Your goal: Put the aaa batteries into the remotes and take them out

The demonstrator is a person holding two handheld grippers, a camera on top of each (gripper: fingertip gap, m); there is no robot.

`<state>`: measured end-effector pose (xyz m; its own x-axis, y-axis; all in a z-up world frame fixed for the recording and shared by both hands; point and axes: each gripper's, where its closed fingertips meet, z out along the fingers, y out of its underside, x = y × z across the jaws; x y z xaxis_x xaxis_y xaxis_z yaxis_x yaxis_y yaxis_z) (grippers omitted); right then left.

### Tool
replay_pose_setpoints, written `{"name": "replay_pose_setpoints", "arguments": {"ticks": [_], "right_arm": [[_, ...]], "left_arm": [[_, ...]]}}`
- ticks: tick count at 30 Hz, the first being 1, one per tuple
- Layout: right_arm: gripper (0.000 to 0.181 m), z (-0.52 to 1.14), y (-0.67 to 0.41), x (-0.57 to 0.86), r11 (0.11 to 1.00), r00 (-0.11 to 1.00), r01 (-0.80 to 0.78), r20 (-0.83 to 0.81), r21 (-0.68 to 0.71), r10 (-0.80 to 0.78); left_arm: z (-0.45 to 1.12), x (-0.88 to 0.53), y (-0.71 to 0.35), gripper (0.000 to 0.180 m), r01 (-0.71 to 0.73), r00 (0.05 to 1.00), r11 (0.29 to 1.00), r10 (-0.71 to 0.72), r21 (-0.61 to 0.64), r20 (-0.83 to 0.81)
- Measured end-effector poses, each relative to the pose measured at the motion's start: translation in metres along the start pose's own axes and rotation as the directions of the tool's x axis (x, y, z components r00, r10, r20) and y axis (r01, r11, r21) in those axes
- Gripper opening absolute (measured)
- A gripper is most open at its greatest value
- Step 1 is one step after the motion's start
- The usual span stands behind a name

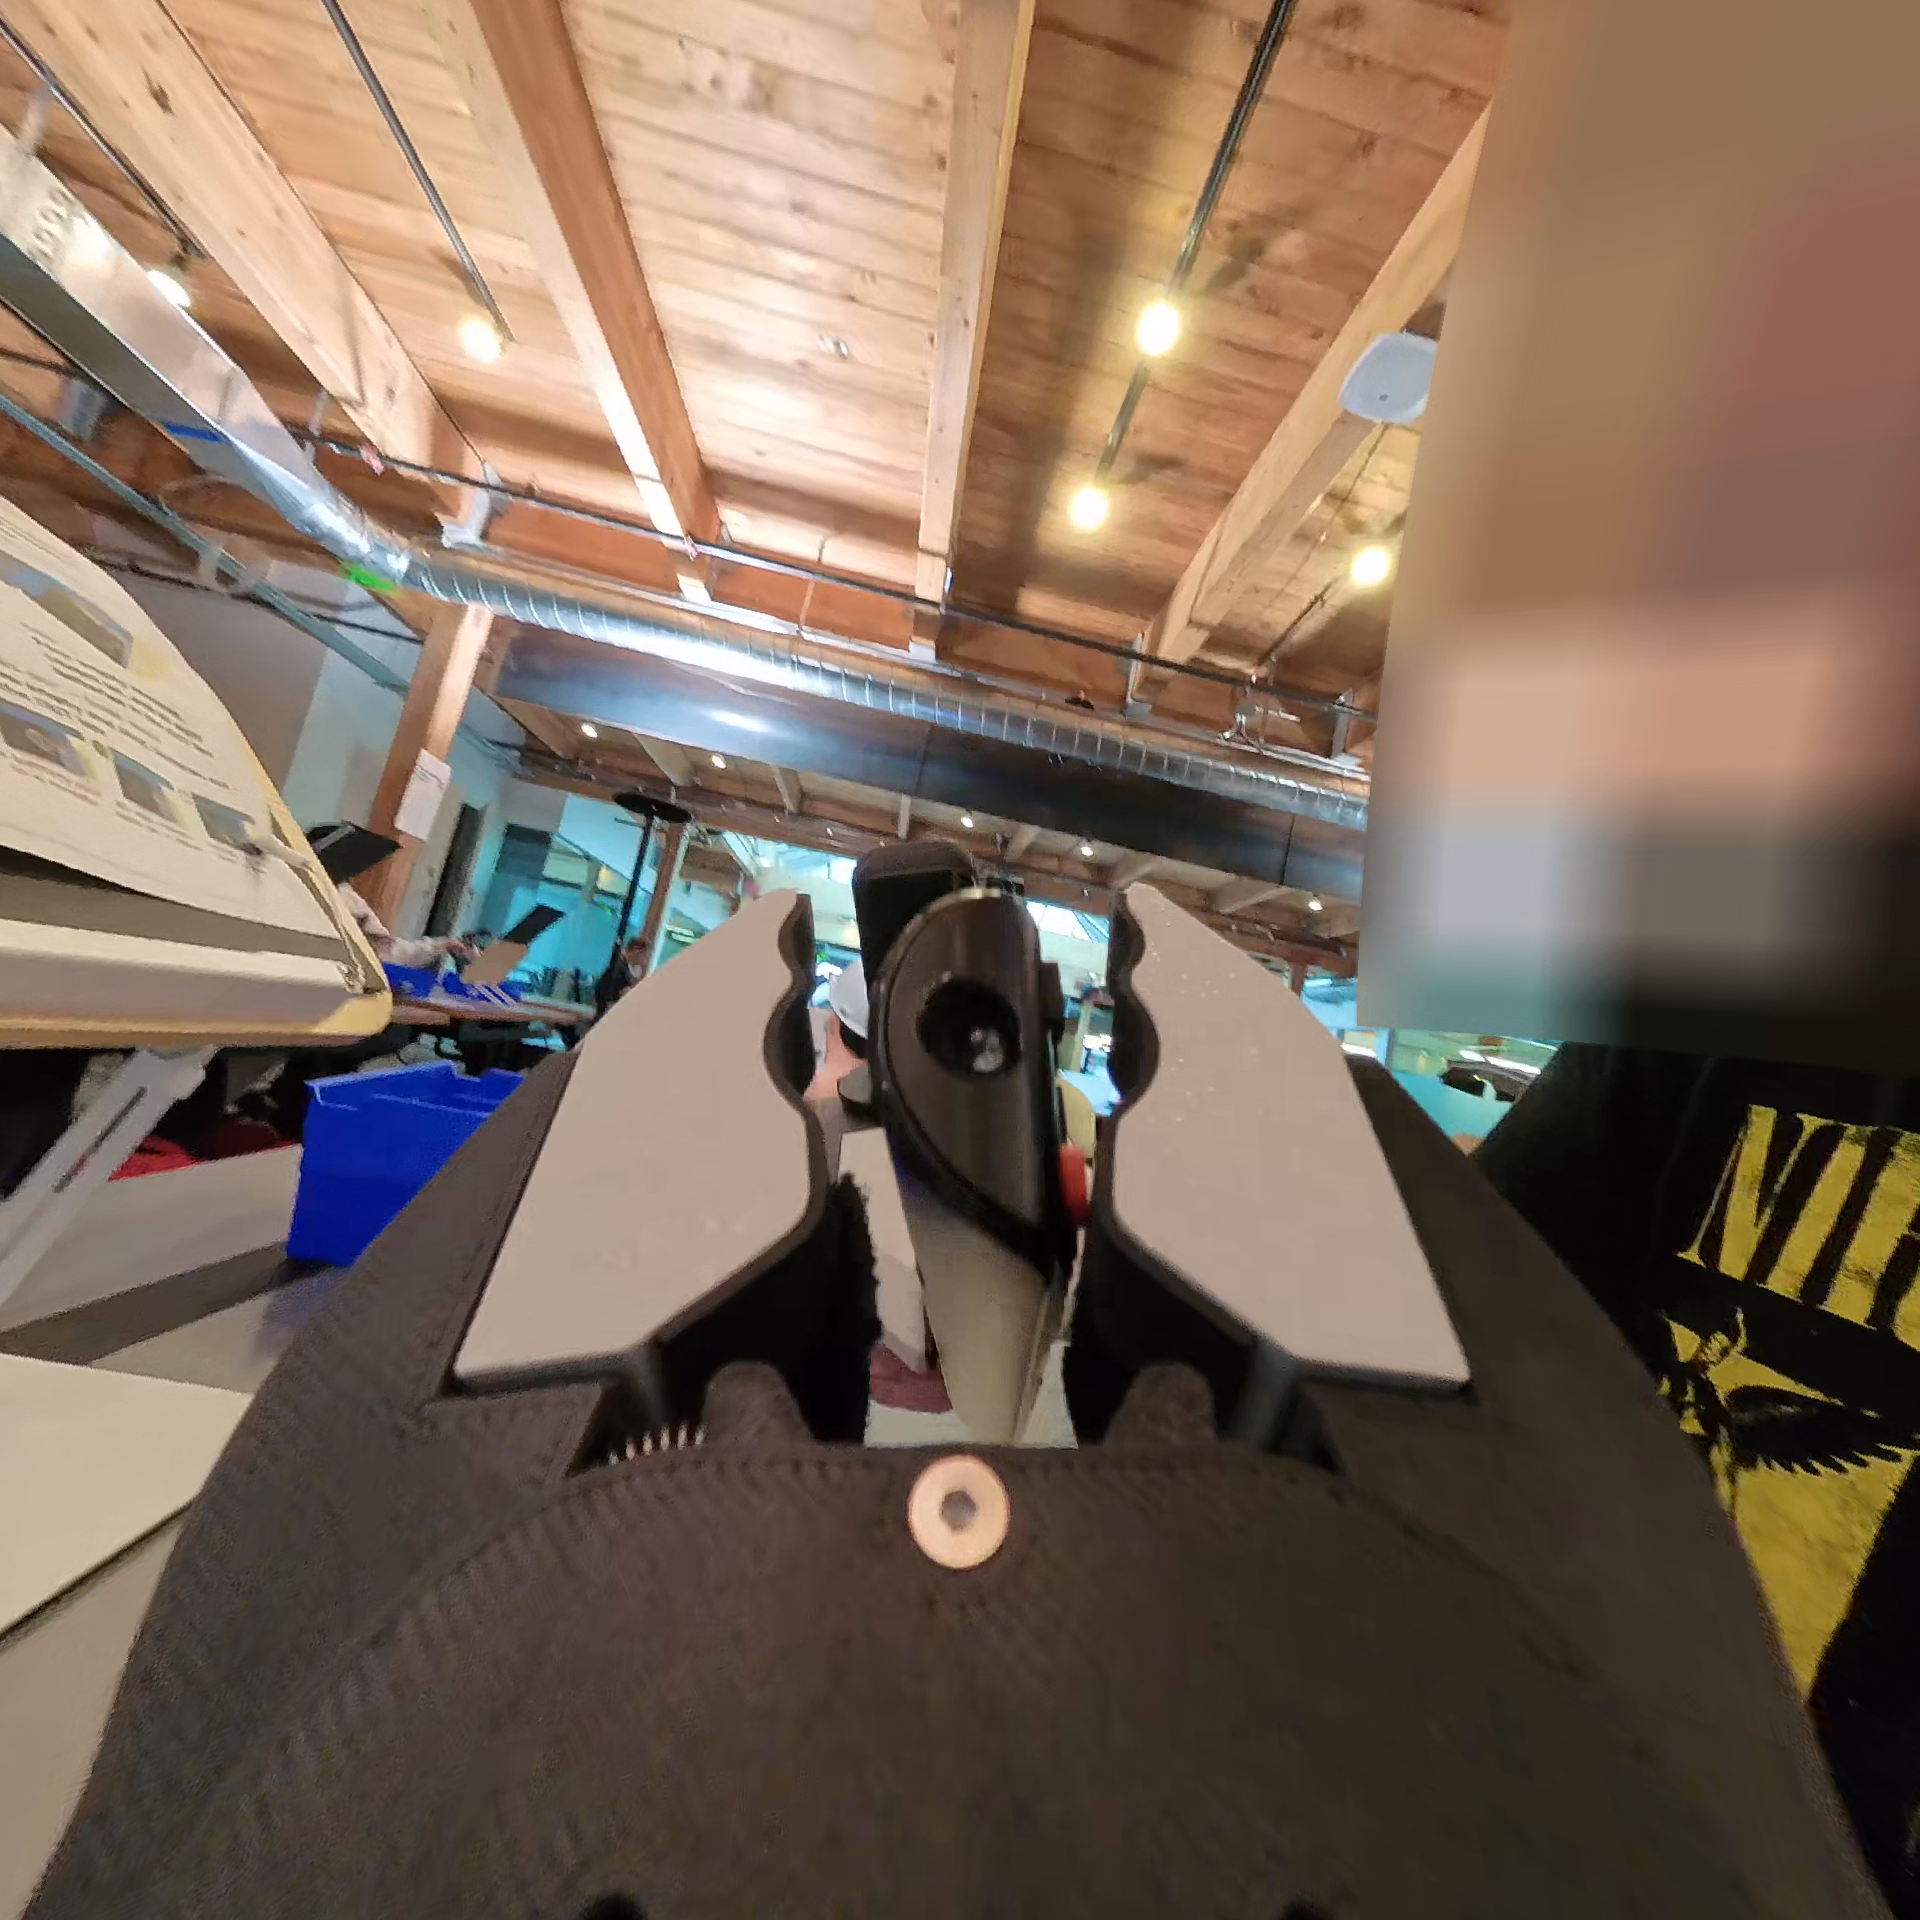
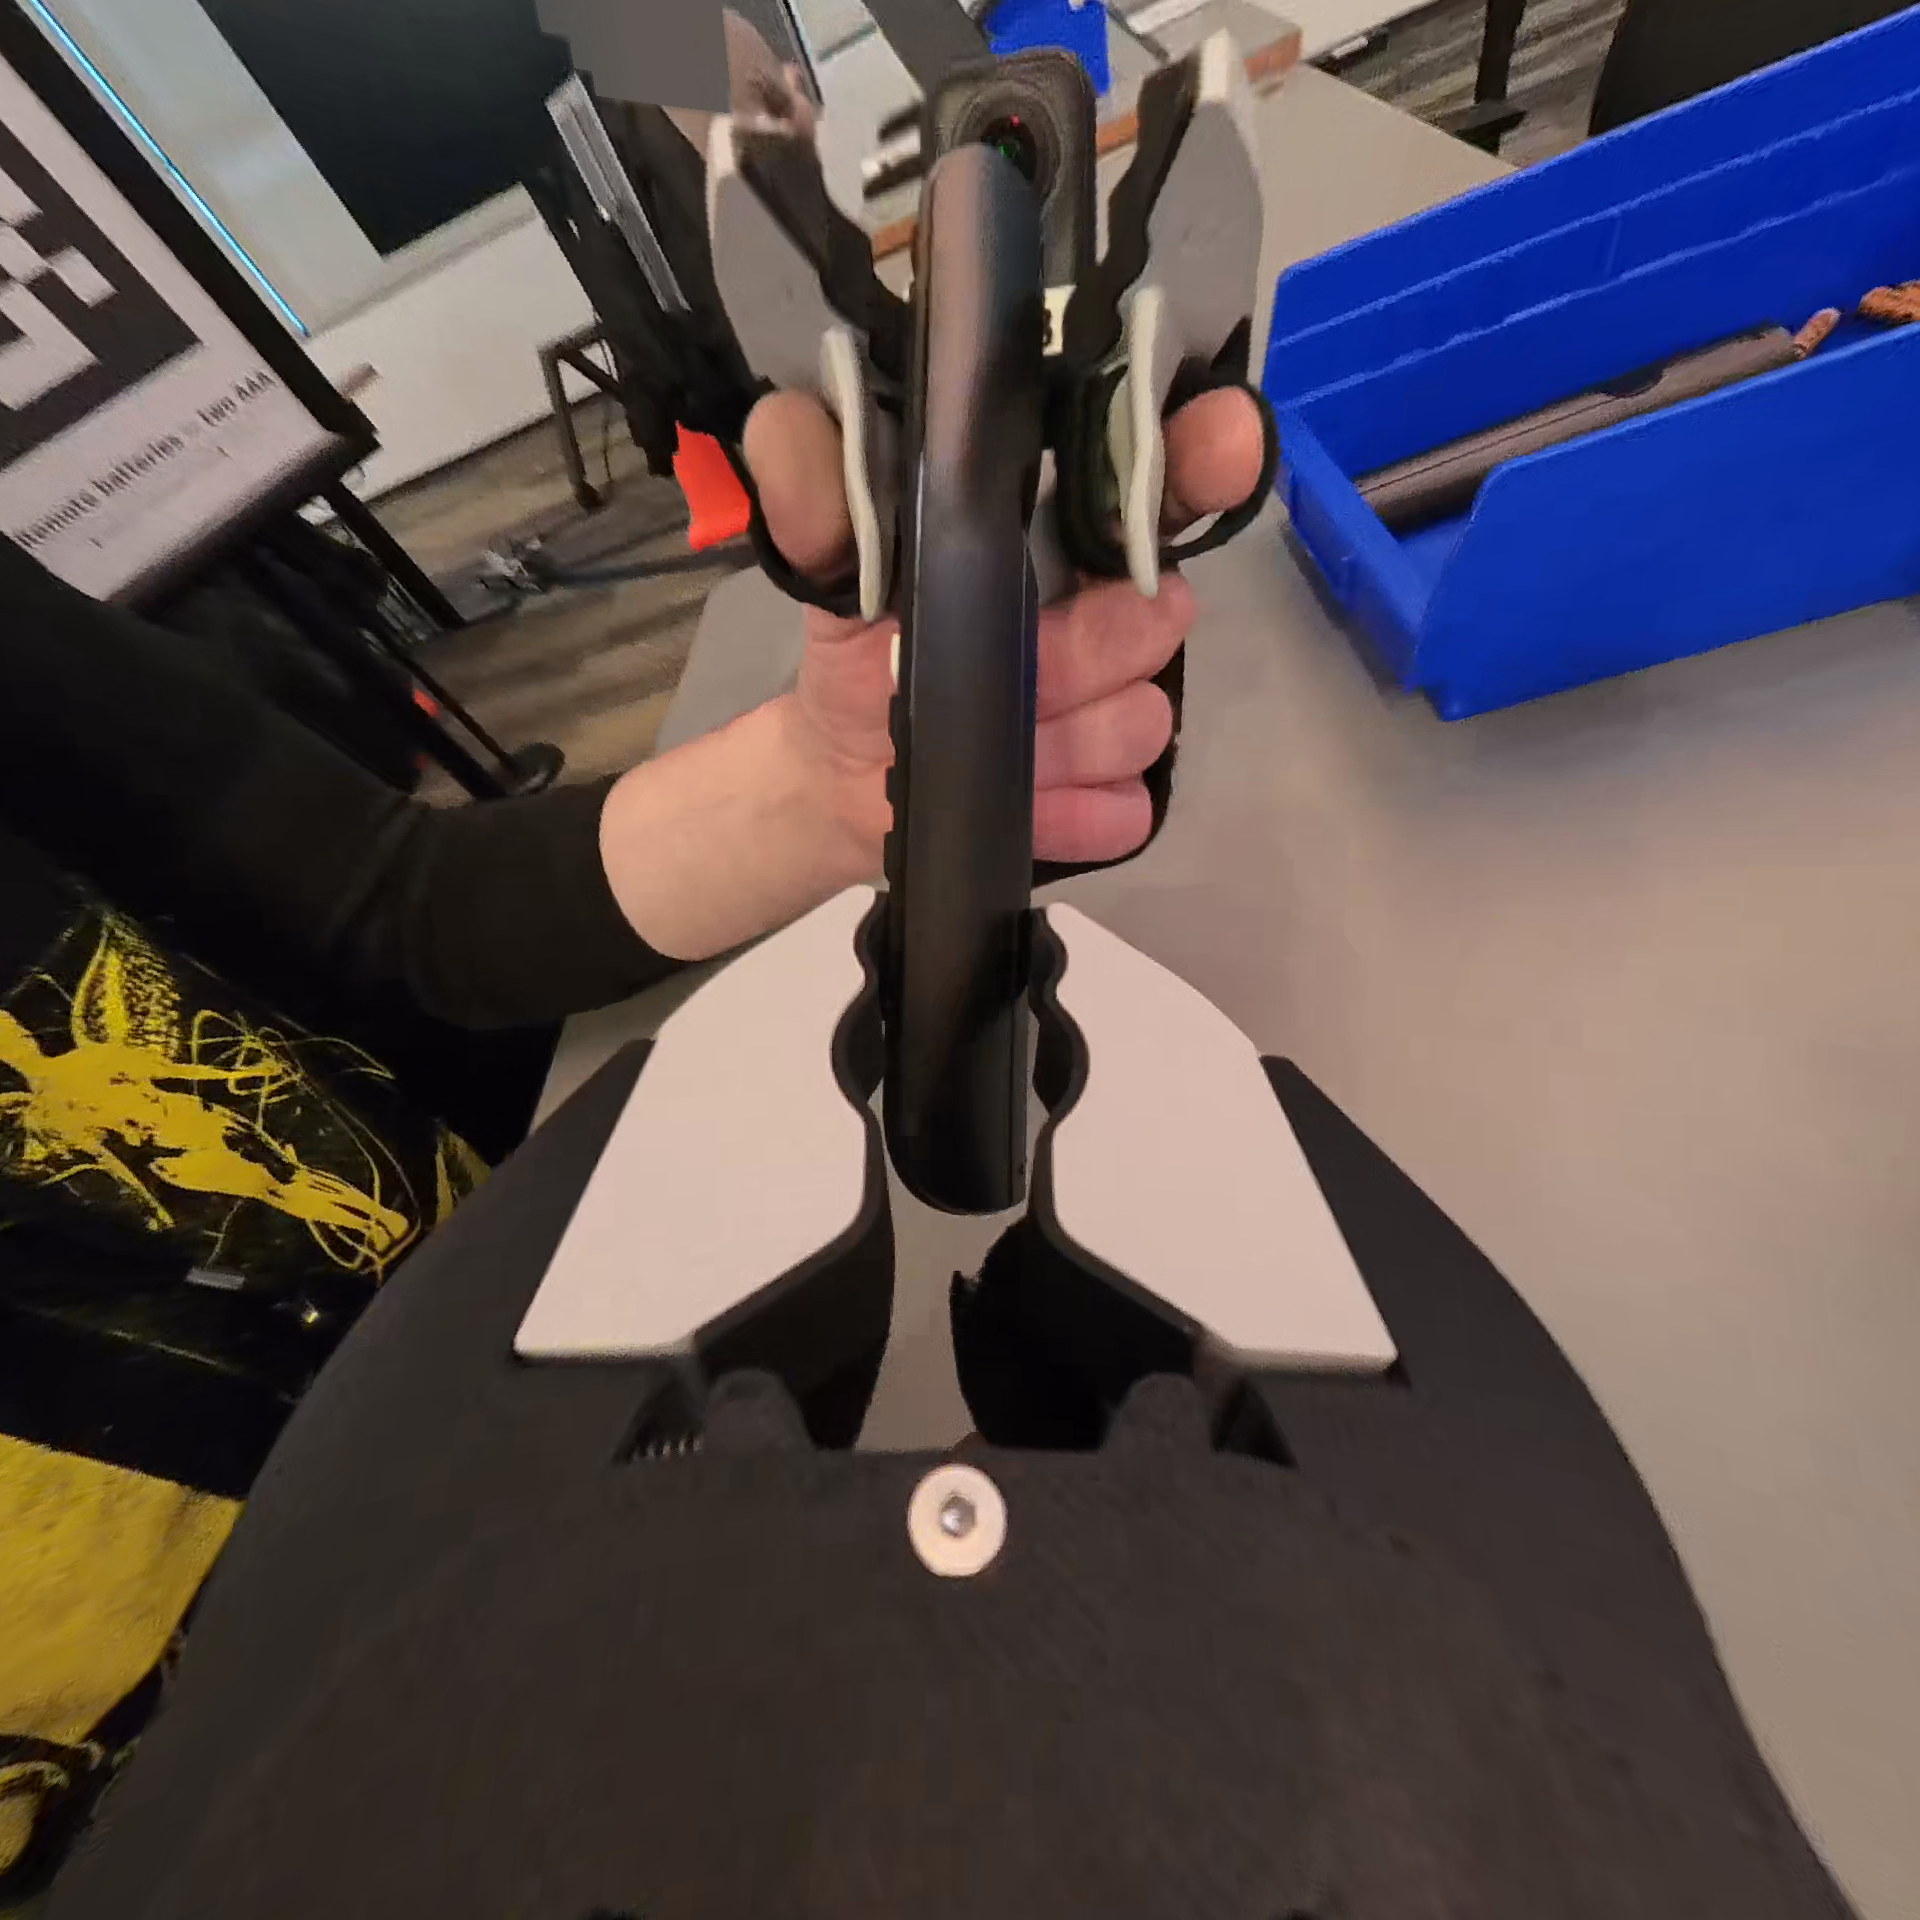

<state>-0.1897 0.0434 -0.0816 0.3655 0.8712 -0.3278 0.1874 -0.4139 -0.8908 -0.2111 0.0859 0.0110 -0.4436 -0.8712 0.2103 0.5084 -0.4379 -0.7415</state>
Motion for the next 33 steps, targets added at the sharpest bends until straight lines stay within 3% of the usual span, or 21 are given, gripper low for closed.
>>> {"name": "replay_pose_setpoints", "arguments": {"ticks": [6,11,13,14,17,22,26,33], "right_arm": [[0.023,-0.010,-0.008,-0.001,0.997,1.000,0.008,-0.023,0.082,-0.006],[0.023,-0.035,-0.014,0.009,0.993,0.985,0.051,-0.171,0.103,-0.033],[0.023,-0.057,-0.020,0.017,0.991,0.959,0.083,-0.280,0.105,-0.051],[0.023,-0.071,-0.023,0.022,0.990,0.935,0.105,-0.348,0.095,-0.066],[0.023,-0.120,-0.028,0.034,0.988,0.834,0.152,-0.541,0.036,-0.109],[0.024,-0.203,-0.024,0.055,0.983,0.619,0.150,-0.766,-0.104,-0.176],[0.024,-0.264,-0.015,0.072,0.979,0.458,0.104,-0.865,-0.174,-0.202],[0.024,-0.367,-0.004,0.099,0.969,0.202,-0.023,-0.950,-0.247,-0.238]], "left_arm": [[-0.002,-0.006,0.003,0.050,0.019,1.000,1.000,-0.019,0.003,0.015],[-0.005,-0.015,0.006,0.050,0.010,0.998,1.000,-0.010,-0.008,0.065],[-0.004,-0.014,0.009,0.038,-0.008,0.998,0.999,0.010,-0.031,0.069],[-0.004,-0.012,0.011,0.021,-0.024,0.998,0.998,0.027,-0.054,0.060],[-0.002,-0.009,0.021,0.002,-0.069,0.996,0.990,0.076,-0.122,0.051],[-0.002,-0.020,0.035,0.001,-0.089,0.988,0.978,0.111,-0.187,0.107],[-0.004,-0.030,0.046,0.000,-0.128,0.971,0.958,0.174,-0.257,0.163],[-0.006,-0.046,0.071,0.001,-0.079,0.960,0.937,0.163,-0.341,0.225]]}}
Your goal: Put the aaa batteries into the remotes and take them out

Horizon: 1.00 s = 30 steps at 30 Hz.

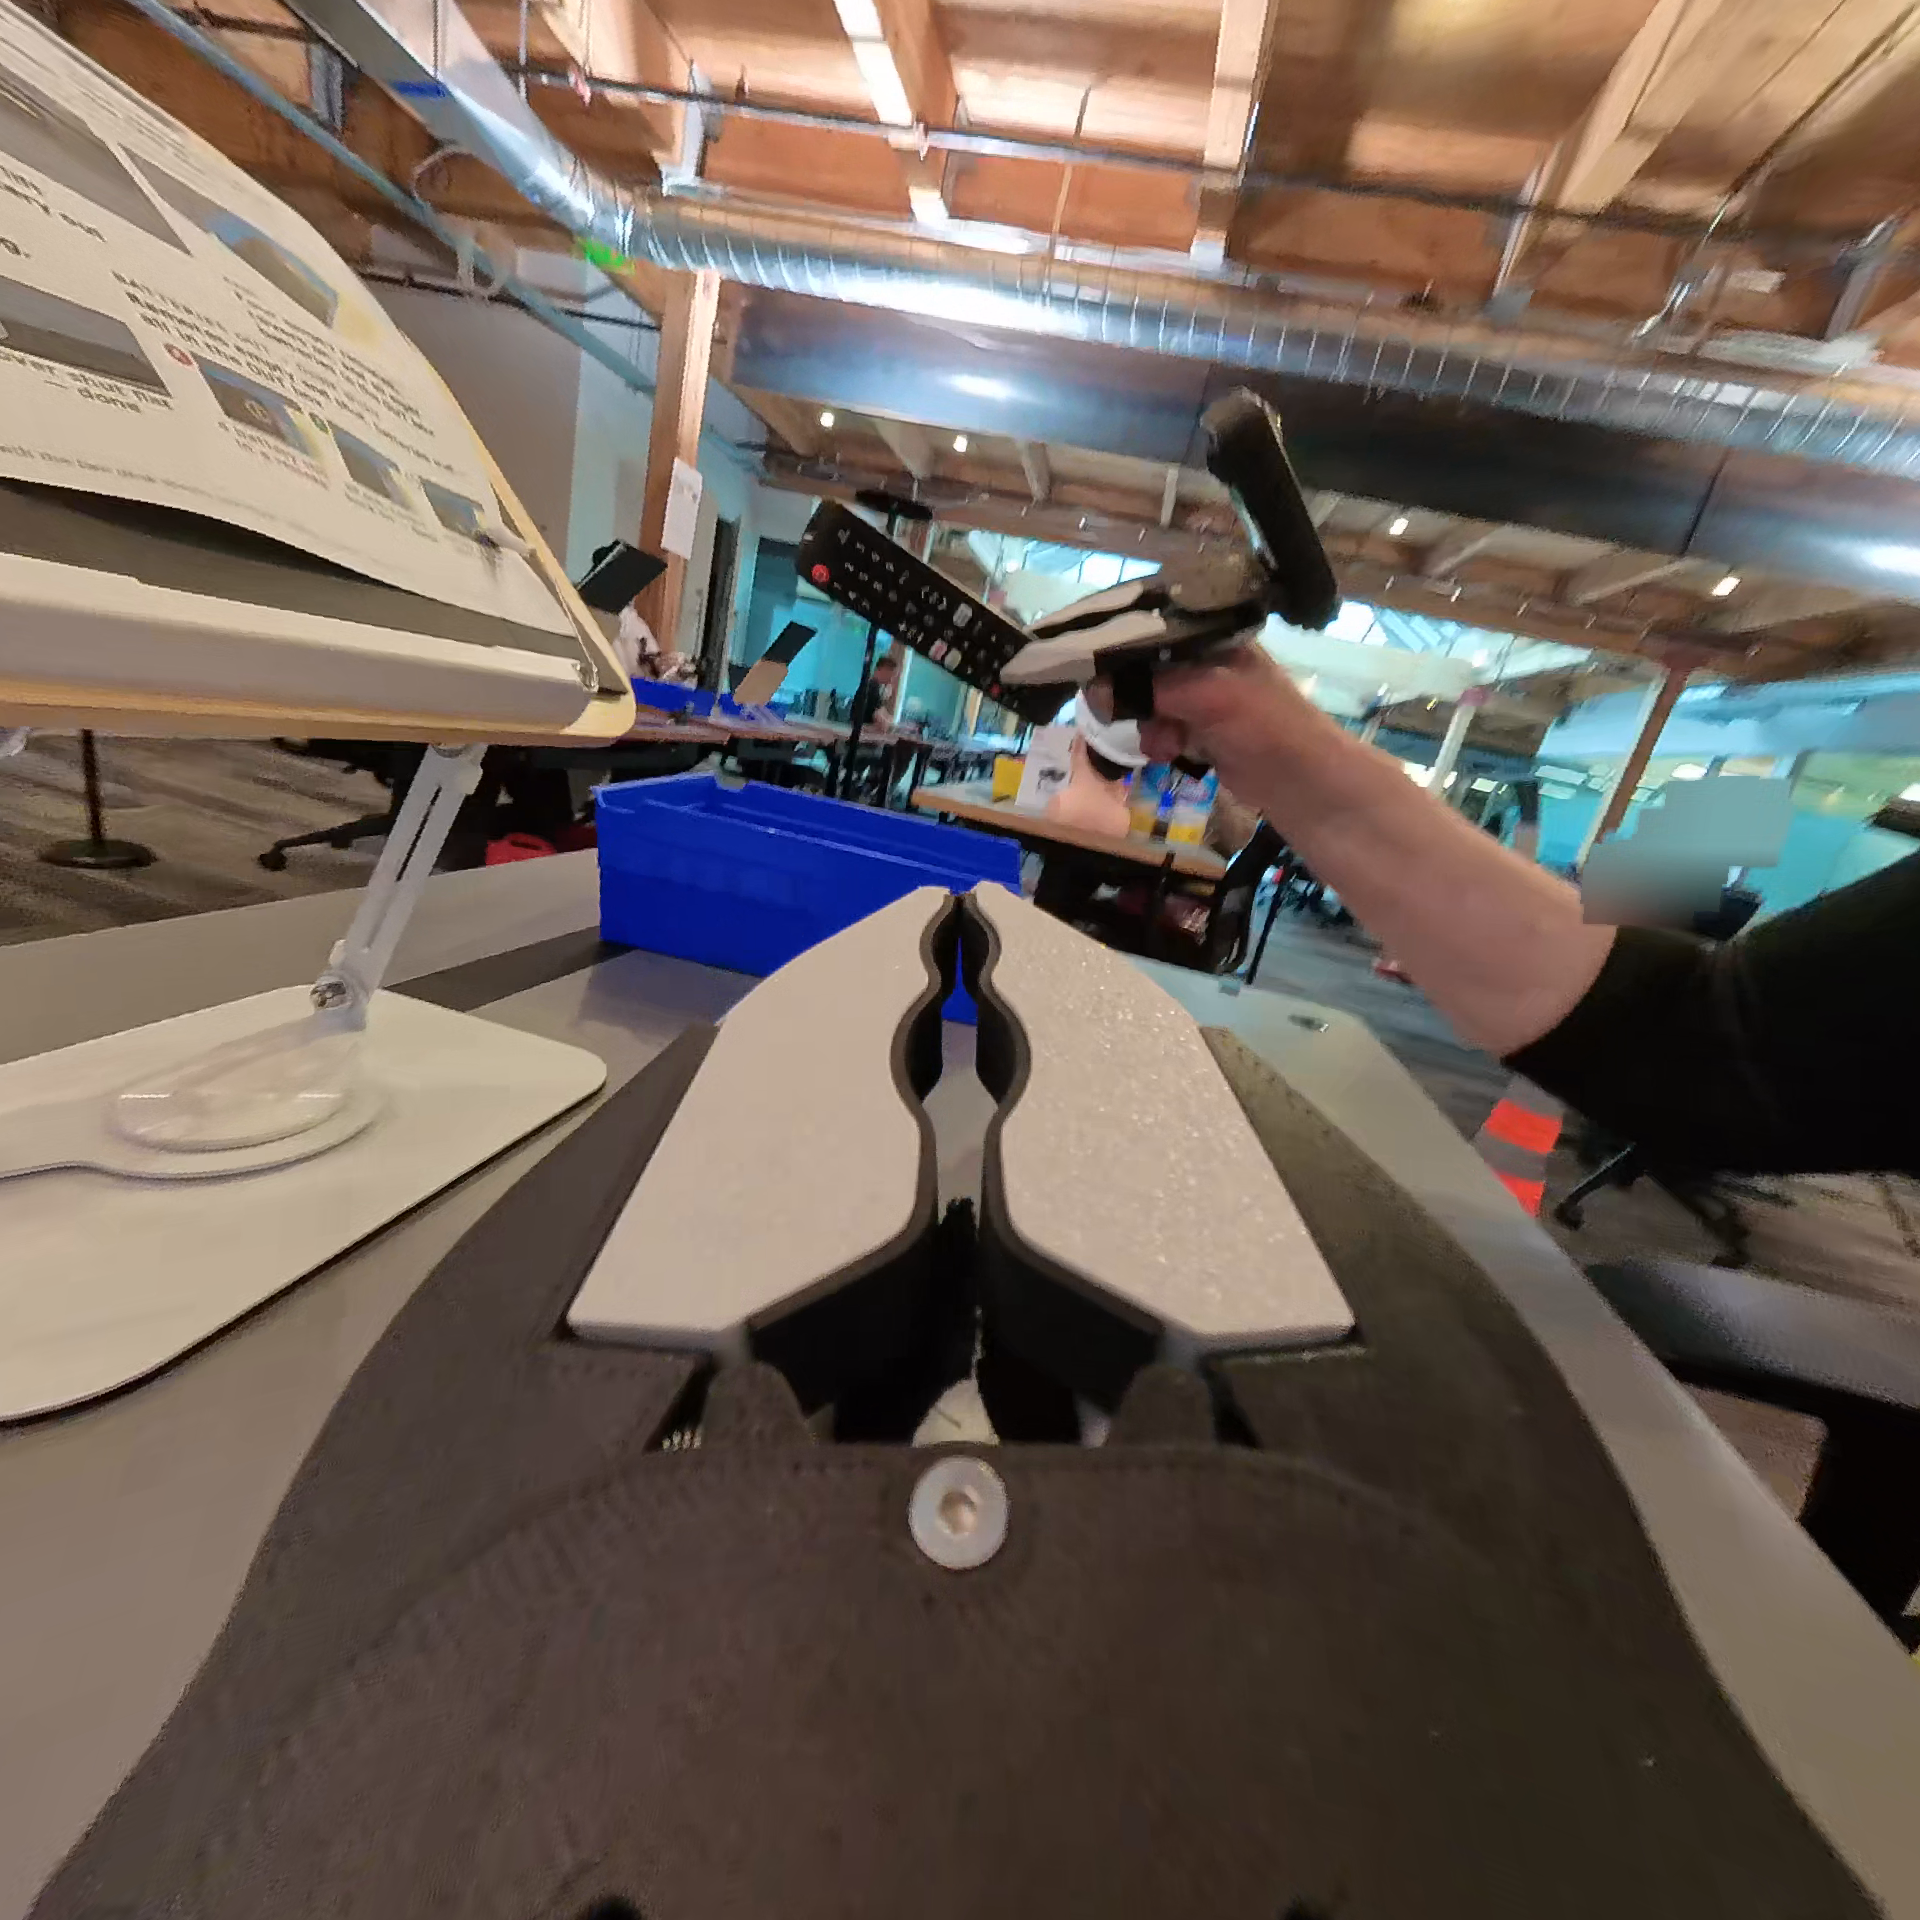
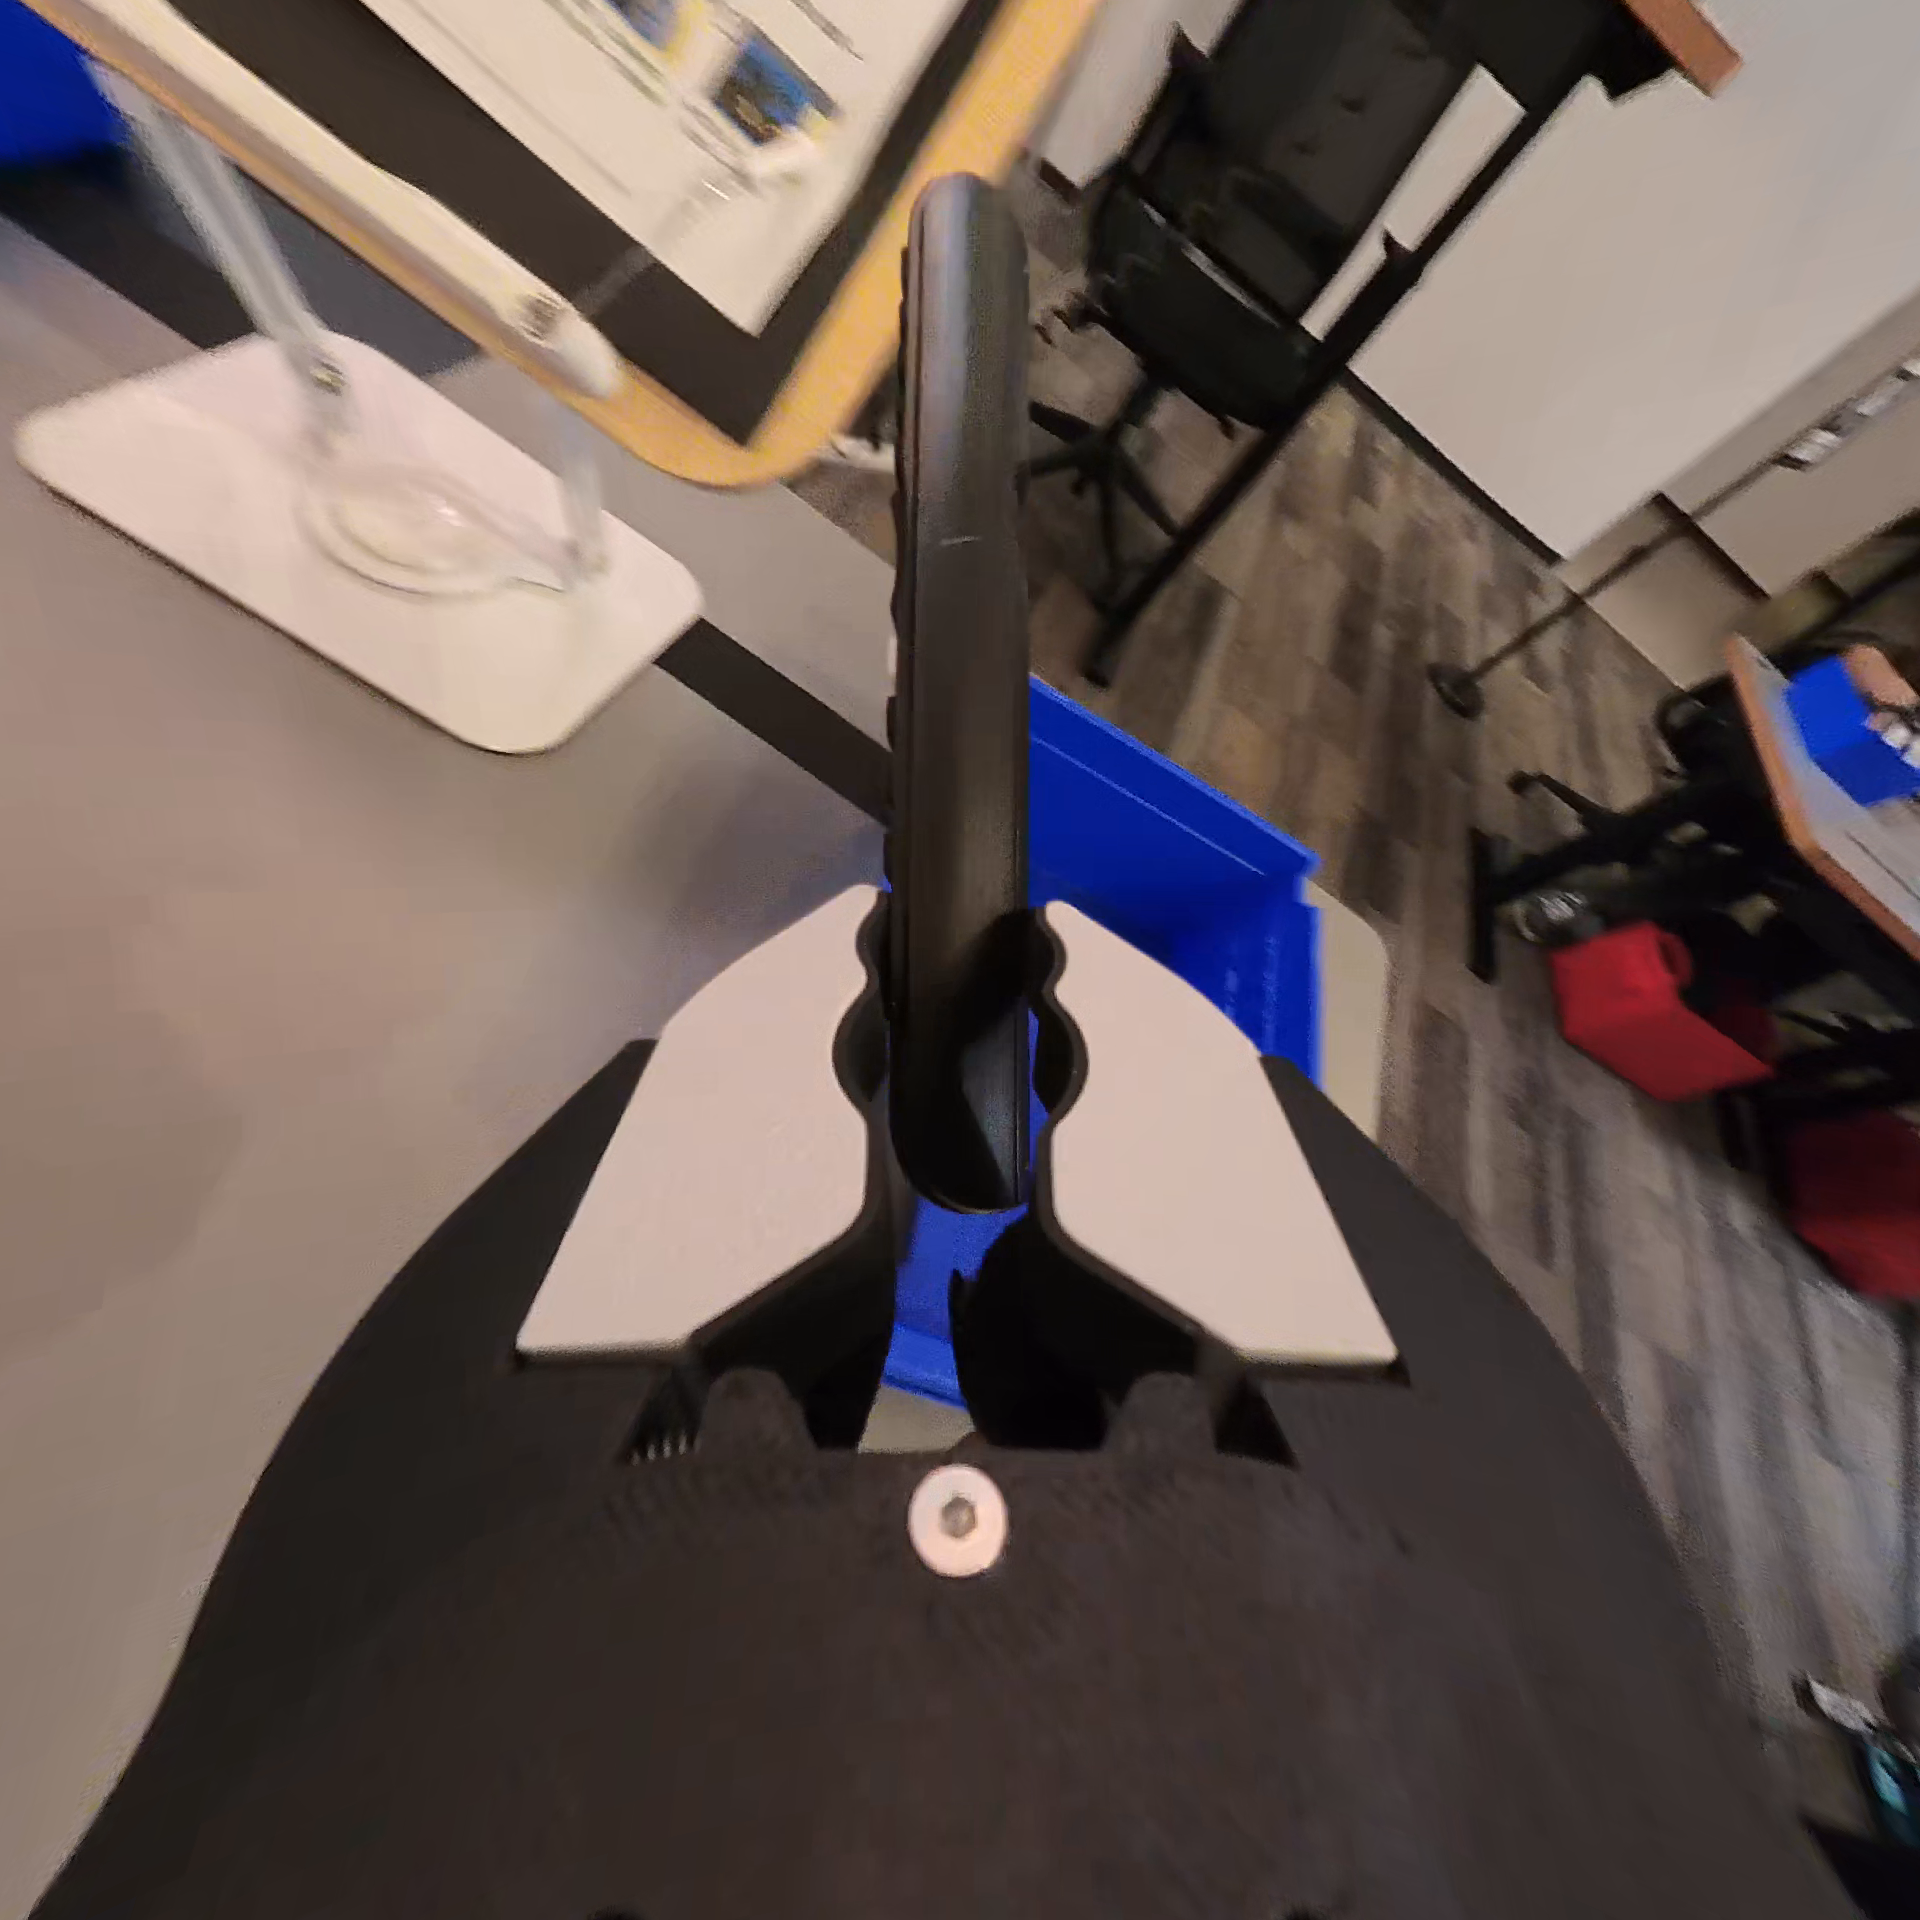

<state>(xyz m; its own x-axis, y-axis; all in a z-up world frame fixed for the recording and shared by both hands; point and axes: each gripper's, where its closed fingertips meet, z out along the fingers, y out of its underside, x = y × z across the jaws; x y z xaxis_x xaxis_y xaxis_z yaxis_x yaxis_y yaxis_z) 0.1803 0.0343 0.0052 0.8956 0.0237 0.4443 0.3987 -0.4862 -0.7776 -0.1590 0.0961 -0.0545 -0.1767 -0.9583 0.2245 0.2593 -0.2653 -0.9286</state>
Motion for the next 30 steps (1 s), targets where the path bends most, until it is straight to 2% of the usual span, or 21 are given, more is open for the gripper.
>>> {"name": "replay_pose_setpoints", "arguments": {"ticks": [3,9,15,20,24,28,30], "right_arm": [[0.023,0.009,0.020,0.035,0.997,0.997,-0.004,-0.077,-0.075,-0.002],[0.024,0.047,0.077,0.070,0.958,0.994,-0.027,-0.109,-0.284,-0.004],[0.024,0.092,0.127,0.060,0.878,0.996,0.027,-0.062,-0.477,-0.064],[0.024,0.120,0.176,0.049,0.760,0.990,0.099,-0.013,-0.643,-0.141],[0.024,0.126,0.197,0.041,0.681,0.978,0.162,0.026,-0.715,-0.205],[0.024,0.125,0.197,0.021,0.687,0.976,0.210,0.112,-0.696,-0.184],[0.038,0.119,0.192,0.021,0.684,0.977,0.211,0.120,-0.699,-0.179]], "left_arm": [[0.006,0.001,0.010,0.001,-0.044,0.999,0.997,0.046,-0.069,0.016],[0.008,-0.002,0.016,0.000,-0.006,1.000,0.998,0.007,-0.061,0.012],[0.009,-0.008,0.021,0.001,0.012,0.999,0.998,-0.010,-0.069,0.034],[0.007,-0.011,0.022,0.001,0.021,0.999,0.998,-0.018,-0.066,0.045],[0.008,-0.011,0.024,0.001,0.024,0.999,0.997,-0.021,-0.076,0.038],[0.010,-0.010,0.028,0.001,0.027,0.999,0.996,-0.025,-0.088,0.029],[0.011,-0.009,0.029,0.001,0.028,0.999,0.995,-0.026,-0.096,0.022]]}}
